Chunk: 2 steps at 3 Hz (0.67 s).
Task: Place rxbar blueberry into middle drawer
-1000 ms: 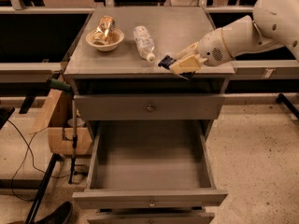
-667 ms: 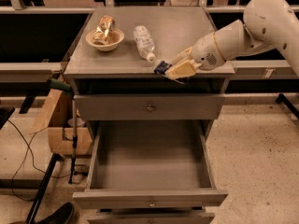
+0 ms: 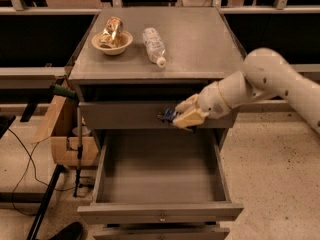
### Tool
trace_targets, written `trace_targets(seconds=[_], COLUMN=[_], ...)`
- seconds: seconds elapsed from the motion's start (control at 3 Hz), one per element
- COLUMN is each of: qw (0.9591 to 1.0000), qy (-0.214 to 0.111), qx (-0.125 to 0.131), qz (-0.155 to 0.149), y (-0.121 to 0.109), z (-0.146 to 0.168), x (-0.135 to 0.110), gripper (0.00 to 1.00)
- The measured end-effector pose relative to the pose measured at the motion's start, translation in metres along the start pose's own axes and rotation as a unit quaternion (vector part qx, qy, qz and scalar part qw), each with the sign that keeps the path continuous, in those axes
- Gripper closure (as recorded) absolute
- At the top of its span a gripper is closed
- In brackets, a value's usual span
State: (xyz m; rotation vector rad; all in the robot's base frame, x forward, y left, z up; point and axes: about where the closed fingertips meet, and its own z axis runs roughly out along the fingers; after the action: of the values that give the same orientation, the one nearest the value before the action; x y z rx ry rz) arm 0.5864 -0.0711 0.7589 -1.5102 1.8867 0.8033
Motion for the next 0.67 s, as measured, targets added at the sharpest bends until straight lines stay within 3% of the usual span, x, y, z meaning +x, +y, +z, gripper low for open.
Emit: trace_targets(seconds=[0.33,0.67], qw=[0.9996,0.998], qy=[0.017,0.045], qx=[-0.016,-0.003], qz=[0.014,0.045], y=[0.02,0.021], z=[0.05,0.1], x=[0.057,0.109], gripper=[1.0,1.0])
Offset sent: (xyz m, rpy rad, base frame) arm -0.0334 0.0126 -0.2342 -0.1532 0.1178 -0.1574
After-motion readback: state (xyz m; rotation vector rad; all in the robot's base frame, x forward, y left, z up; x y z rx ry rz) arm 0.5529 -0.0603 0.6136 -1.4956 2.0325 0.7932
